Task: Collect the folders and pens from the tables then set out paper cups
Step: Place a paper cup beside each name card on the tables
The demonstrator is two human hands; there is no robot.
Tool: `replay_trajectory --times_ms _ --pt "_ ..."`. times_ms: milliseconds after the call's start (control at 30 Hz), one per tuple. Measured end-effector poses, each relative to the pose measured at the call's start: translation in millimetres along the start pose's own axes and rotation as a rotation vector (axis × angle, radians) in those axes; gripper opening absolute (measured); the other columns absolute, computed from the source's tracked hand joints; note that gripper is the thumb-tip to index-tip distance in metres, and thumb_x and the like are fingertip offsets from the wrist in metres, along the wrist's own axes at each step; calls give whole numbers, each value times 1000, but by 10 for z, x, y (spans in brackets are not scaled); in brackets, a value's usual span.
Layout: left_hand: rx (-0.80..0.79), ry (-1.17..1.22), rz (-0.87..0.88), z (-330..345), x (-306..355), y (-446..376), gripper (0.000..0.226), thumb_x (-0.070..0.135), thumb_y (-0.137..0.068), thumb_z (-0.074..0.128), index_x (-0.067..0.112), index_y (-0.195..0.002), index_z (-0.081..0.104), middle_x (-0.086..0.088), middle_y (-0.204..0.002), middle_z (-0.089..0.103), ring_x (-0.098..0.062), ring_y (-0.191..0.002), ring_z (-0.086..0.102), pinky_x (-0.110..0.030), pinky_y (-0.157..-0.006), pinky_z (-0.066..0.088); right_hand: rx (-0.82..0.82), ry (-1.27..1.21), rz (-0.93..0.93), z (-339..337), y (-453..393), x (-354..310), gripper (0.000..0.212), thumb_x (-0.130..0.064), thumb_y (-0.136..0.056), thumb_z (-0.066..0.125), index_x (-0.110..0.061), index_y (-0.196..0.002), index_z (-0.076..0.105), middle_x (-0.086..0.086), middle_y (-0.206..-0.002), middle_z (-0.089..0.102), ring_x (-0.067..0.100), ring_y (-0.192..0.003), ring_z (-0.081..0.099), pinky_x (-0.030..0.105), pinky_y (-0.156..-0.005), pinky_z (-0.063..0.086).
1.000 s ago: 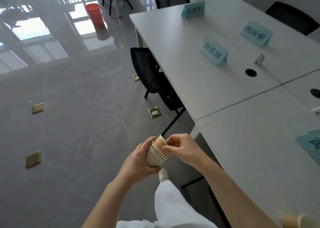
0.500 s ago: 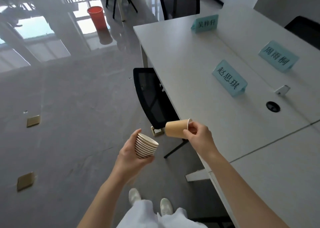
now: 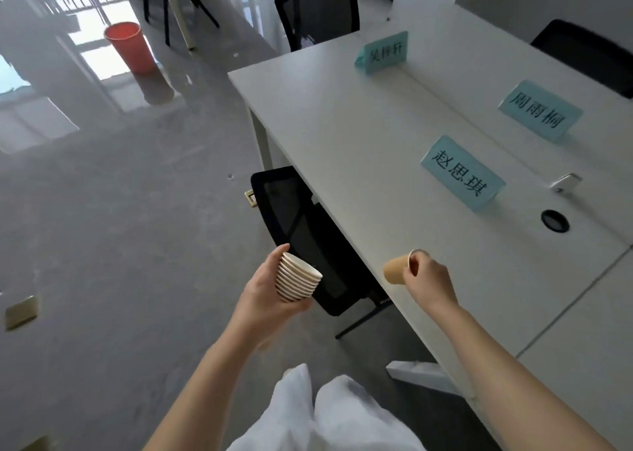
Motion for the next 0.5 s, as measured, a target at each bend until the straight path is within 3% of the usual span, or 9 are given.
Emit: replay_trajectory --times_ms 133,400,500 --pt "-23 8 -17 -22 -27 -315 95 34 -61 87 44 -139 35 12 -118 55 -10 -108 55 -33 -96 47 32 122 -34 -16 -314 -126 10 -13 -91 49 -12 -81 46 15 -91 63 35 -85 60 29 -64 39" --pt "-44 -7 -53 33 100 -862 95 36 -60 86 49 -138 34 13 -117 56 -8 -106 56 -35 -95 49 -19 207 -67 17 -887 -286 5 -14 -91 48 -10 -88 49 14 -98 62 34 -88 59 30 -62 38" --pt "-51 -18 -57 89 144 -1014 96 33 -59 86 49 -138 34 12 -116 56 -8 -106 56 -35 -96 49 -45 236 -75 32 -1028 -276 9 -15 -92 48 -7 -94 52 12 -99 62 32 -89 59 33 -63 44"
Point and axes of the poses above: each hand's wrist, its own y-axis away from the middle knuckle, its own z-axis out of the palm, x = y × z, the point moved 8 cm from there along -y, towards the middle knuckle
